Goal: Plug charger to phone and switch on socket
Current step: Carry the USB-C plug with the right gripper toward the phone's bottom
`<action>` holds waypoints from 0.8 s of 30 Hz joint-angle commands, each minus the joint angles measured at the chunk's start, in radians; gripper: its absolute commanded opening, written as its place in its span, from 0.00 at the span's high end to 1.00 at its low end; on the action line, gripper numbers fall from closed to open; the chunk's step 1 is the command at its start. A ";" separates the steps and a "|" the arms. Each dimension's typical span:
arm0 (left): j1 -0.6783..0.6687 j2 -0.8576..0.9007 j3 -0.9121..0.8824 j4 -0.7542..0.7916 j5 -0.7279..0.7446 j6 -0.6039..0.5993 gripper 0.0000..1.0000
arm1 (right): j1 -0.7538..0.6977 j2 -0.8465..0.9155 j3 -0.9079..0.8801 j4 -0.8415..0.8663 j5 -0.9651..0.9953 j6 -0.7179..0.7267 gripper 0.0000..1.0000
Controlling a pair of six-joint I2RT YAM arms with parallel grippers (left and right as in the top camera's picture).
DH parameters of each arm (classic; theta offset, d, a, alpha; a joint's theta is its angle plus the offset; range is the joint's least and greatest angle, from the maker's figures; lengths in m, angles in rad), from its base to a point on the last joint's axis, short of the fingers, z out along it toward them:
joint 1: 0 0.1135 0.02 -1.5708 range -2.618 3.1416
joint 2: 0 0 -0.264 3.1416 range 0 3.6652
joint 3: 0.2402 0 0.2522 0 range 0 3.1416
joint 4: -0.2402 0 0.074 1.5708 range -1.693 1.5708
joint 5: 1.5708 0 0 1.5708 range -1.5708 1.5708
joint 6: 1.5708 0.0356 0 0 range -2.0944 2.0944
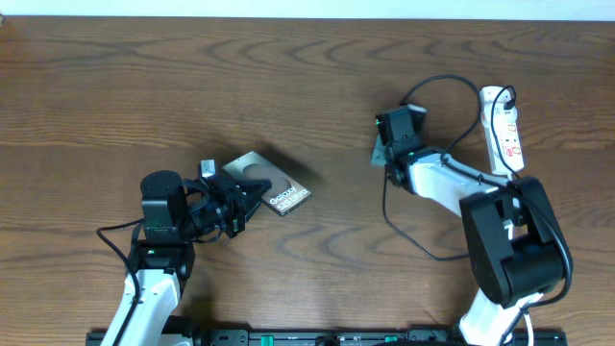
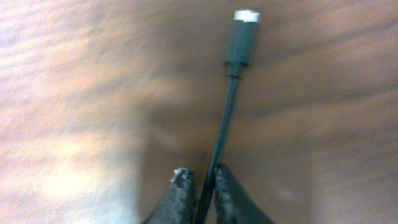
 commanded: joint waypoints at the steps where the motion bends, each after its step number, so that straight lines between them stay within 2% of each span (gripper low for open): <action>1: 0.002 -0.006 0.007 0.011 0.013 0.021 0.93 | 0.068 0.006 -0.053 -0.131 -0.231 -0.085 0.91; 5: 0.002 -0.006 0.007 0.012 0.013 0.022 0.93 | 0.114 -0.035 -0.053 -0.268 -0.261 -0.085 0.87; 7: 0.002 -0.006 0.007 0.011 0.010 0.022 0.93 | 0.145 -0.046 -0.053 -0.380 -0.269 -0.085 0.79; 9: 0.002 -0.006 0.007 0.012 0.010 0.022 0.93 | 0.164 -0.046 -0.053 -0.448 -0.268 -0.084 0.61; 11: 0.002 -0.006 0.007 0.012 0.009 0.025 0.93 | 0.180 -0.046 -0.053 -0.496 -0.267 -0.084 0.36; 12: 0.002 -0.006 0.007 0.012 0.009 0.025 0.93 | 0.183 -0.046 -0.053 -0.496 -0.264 -0.084 0.19; 13: 0.002 -0.006 0.007 0.012 0.002 0.025 0.93 | 0.184 -0.046 -0.053 -0.478 -0.230 -0.081 0.09; 14: 0.002 -0.006 0.007 0.011 -0.003 0.025 0.93 | 0.183 -0.046 -0.052 -0.466 -0.193 -0.062 0.04; 16: 0.002 -0.006 0.007 0.012 -0.006 0.025 0.92 | 0.179 -0.046 -0.041 -0.461 -0.108 0.011 0.03; 18: 0.002 -0.006 0.007 0.011 -0.006 0.025 0.93 | 0.167 -0.046 -0.024 -0.443 -0.032 0.093 0.10; 19: 0.002 -0.006 0.007 0.012 -0.006 0.025 0.93 | 0.158 -0.046 -0.021 -0.394 -0.028 0.111 0.15; 24: 0.002 -0.006 0.007 0.012 -0.006 0.025 0.92 | 0.149 -0.045 -0.021 -0.286 -0.027 0.134 0.22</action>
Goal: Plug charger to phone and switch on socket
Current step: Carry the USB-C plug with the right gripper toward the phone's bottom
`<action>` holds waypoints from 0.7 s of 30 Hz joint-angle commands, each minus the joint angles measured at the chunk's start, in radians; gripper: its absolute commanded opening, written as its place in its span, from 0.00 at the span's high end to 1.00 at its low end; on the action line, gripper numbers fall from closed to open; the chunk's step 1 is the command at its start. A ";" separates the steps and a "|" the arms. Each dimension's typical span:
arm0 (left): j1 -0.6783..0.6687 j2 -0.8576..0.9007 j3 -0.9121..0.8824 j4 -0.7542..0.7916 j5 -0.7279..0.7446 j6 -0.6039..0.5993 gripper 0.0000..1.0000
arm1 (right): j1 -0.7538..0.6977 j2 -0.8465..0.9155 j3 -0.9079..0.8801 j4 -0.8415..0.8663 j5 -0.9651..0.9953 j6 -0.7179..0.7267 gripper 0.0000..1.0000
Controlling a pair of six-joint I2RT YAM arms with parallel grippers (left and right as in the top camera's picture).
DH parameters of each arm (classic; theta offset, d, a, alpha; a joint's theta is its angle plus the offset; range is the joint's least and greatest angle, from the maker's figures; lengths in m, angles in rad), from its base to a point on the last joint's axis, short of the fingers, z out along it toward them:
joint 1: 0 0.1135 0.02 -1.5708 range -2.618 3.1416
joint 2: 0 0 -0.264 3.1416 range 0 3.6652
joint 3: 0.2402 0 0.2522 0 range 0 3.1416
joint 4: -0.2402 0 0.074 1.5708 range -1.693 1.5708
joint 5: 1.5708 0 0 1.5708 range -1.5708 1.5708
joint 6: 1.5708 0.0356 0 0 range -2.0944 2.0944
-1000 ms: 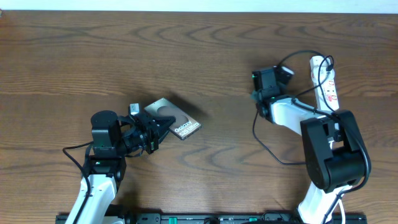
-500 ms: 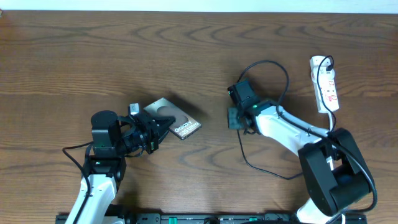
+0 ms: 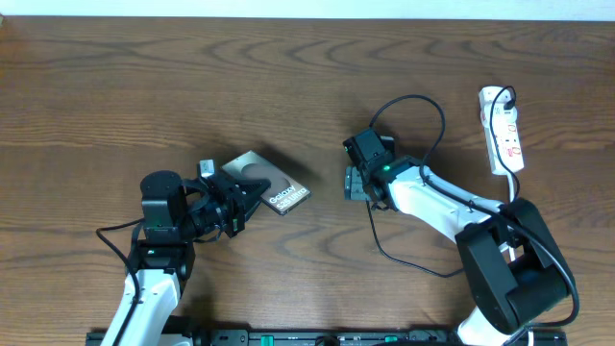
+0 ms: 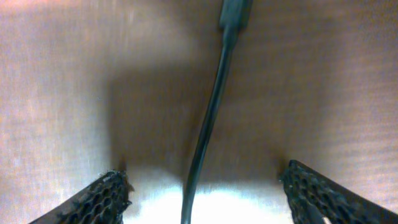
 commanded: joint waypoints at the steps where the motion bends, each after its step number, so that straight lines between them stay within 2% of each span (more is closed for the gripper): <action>1: 0.002 -0.006 0.007 0.011 0.009 0.024 0.93 | -0.016 0.036 -0.023 0.025 0.023 0.080 0.25; 2: 0.002 -0.006 0.007 0.011 0.009 0.024 0.93 | -0.019 0.036 -0.023 0.032 0.023 0.088 0.26; 5: 0.002 -0.006 0.007 0.011 0.010 0.024 0.93 | -0.028 0.038 -0.023 0.052 0.024 0.097 0.39; 13: 0.002 -0.006 0.007 0.011 0.032 0.025 0.92 | -0.028 0.040 -0.024 0.066 0.079 0.097 0.46; 21: 0.002 -0.006 0.007 0.011 0.036 0.025 0.92 | -0.018 0.040 -0.026 0.060 0.067 0.097 0.80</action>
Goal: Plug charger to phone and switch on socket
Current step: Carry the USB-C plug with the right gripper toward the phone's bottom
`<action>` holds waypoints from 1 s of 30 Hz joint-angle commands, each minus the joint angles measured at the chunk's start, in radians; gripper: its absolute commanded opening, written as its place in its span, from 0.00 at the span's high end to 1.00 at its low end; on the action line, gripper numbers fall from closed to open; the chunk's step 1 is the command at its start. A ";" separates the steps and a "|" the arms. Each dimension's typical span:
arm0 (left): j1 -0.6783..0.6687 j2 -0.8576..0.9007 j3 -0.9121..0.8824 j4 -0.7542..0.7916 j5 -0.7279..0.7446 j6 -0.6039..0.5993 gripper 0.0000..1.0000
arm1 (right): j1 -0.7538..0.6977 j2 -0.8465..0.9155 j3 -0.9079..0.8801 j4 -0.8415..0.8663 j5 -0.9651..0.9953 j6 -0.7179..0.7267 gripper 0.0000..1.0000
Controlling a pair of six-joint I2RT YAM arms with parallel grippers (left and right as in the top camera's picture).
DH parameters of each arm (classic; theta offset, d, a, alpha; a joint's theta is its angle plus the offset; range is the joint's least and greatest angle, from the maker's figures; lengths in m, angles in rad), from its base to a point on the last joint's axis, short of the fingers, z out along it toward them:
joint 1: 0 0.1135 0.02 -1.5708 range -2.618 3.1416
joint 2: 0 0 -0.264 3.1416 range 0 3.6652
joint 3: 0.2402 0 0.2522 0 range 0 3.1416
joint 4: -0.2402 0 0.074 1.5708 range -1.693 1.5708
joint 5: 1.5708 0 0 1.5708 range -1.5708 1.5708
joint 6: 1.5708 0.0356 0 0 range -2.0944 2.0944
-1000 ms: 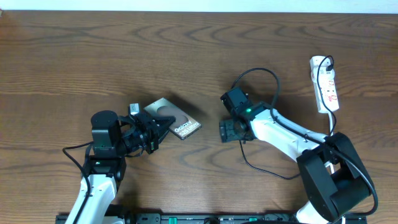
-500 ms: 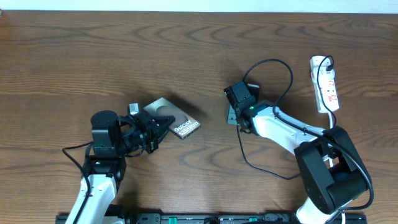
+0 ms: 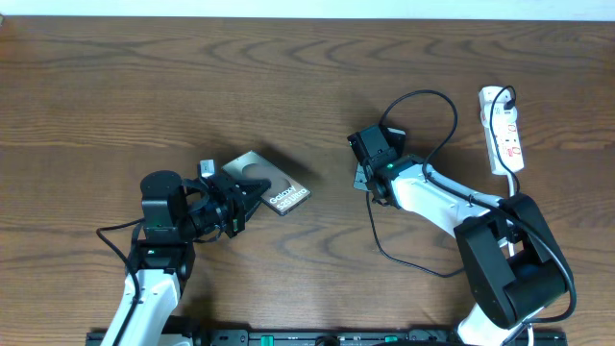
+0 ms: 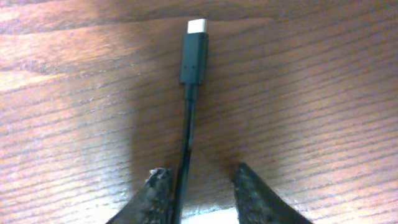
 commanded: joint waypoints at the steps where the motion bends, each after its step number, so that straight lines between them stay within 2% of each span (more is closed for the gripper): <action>1: 0.002 -0.006 0.007 0.012 0.031 0.025 0.93 | 0.008 0.025 -0.020 -0.008 -0.005 0.008 0.89; 3: 0.002 -0.006 0.007 0.012 0.036 0.025 0.93 | 0.010 0.025 -0.020 -0.008 -0.004 0.008 0.99; 8: 0.002 -0.006 0.007 0.012 0.069 0.052 0.92 | 0.009 0.024 -0.019 -0.002 -0.032 0.008 0.99; 12: 0.002 -0.006 0.007 0.012 0.098 0.052 0.92 | 0.003 0.012 -0.019 -0.007 -0.138 -0.010 0.99; 18: 0.005 -0.006 0.008 0.019 0.107 0.106 0.92 | -0.003 -0.122 -0.019 -0.069 -0.494 -0.249 0.99; 20: 0.049 -0.005 0.008 0.111 0.169 0.137 0.93 | -0.006 -0.263 -0.019 -0.211 -0.619 -0.311 0.99; 22: 0.095 0.000 0.008 0.197 0.229 0.132 0.93 | -0.011 -0.340 -0.019 -0.285 -0.663 -0.332 0.99; 24: 0.173 0.019 0.009 0.316 0.322 0.128 0.92 | -0.015 -0.452 -0.019 -0.361 -0.818 -0.452 0.99; 27: 0.217 0.051 0.009 0.334 0.365 0.117 0.93 | -0.014 -0.538 -0.019 -0.417 -0.961 -0.548 0.99; 30: 0.220 0.092 0.009 0.345 0.384 0.119 0.92 | -0.014 -0.593 -0.020 -0.462 -1.004 -0.586 0.99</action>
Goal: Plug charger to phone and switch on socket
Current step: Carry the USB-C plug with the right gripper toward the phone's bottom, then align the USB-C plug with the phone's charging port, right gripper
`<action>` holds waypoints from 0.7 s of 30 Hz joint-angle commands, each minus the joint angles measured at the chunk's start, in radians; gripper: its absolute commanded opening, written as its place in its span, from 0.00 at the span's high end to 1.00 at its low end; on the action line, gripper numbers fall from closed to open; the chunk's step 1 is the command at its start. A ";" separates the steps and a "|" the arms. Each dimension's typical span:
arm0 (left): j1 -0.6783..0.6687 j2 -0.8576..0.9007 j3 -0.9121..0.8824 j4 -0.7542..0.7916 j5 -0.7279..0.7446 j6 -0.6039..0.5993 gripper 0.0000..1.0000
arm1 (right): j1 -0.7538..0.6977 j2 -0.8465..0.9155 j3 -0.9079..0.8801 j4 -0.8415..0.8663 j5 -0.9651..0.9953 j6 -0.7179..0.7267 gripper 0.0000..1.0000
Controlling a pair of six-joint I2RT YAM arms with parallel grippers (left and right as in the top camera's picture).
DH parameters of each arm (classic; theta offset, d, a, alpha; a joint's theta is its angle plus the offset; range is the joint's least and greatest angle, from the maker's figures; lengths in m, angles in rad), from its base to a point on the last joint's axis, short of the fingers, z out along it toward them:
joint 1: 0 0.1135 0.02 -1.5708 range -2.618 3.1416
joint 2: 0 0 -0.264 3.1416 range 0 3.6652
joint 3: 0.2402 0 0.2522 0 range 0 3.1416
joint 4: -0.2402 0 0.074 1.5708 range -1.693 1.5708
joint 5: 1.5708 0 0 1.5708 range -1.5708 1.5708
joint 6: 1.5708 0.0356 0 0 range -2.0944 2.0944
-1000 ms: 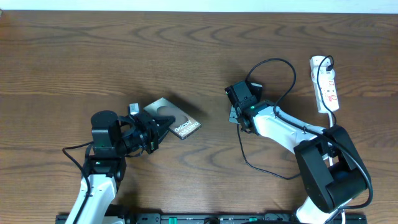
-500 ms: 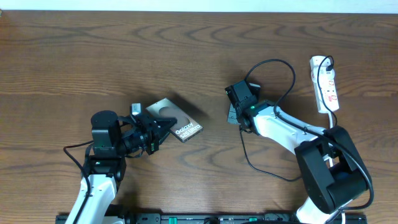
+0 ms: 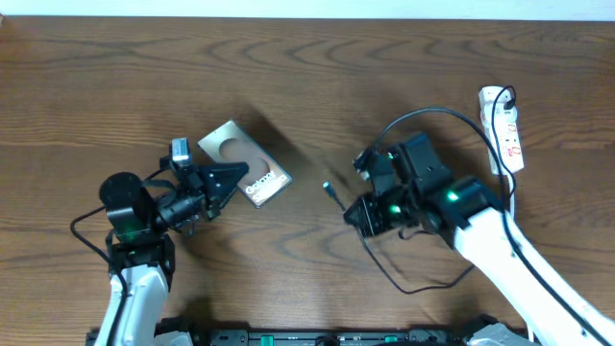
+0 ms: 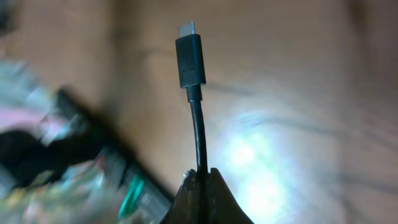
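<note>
The phone (image 3: 242, 173), silvery with a round cut-out on its back, is held off the table at the left, with my left gripper (image 3: 213, 180) shut on its lower end. My right gripper (image 3: 350, 210) is shut on the black charger cable (image 4: 199, 130) a short way behind its plug. That plug (image 4: 190, 59) sticks out ahead of the fingers, metal tip forward. In the overhead view the plug (image 3: 328, 188) points towards the phone, with a gap between them. The white socket strip (image 3: 503, 130) lies at the far right.
The cable's slack loops (image 3: 423, 120) arch over the right arm to the socket strip and trail down towards the front edge. Below everything is the brown wooden table (image 3: 288, 77). A black rail (image 3: 317, 338) runs along the front.
My right gripper, partly open round the cable lying on the table, is now shut on it and holds the plug up. The left arm has carried the phone up and to the left.
At first my right gripper pinched the cable near the back right. Then it stood wide open nearer the middle with the cable on the table, then half closed behind the plug. Now it grips the cable off the table, while the left gripper keeps the phone.
</note>
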 commanded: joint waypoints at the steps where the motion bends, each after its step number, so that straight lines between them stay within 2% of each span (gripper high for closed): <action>1: 0.000 0.055 0.016 0.059 0.112 0.014 0.92 | -0.005 -0.056 0.003 -0.040 -0.157 -0.117 0.99; 3: -0.028 0.100 0.016 0.181 0.112 -0.030 0.93 | -0.005 -0.077 0.003 -0.065 -0.156 -0.117 0.99; 8: -0.090 0.166 0.019 0.327 0.041 -0.115 0.92 | 0.005 -0.082 0.003 -0.068 -0.144 -0.117 0.99; 16: -0.146 0.198 0.037 0.347 -0.084 -0.107 0.93 | 0.066 -0.082 0.003 -0.046 -0.027 -0.081 0.99; 21: -0.162 0.198 0.040 0.349 -0.094 -0.107 0.92 | 0.074 -0.082 0.003 0.004 -0.006 -0.064 0.99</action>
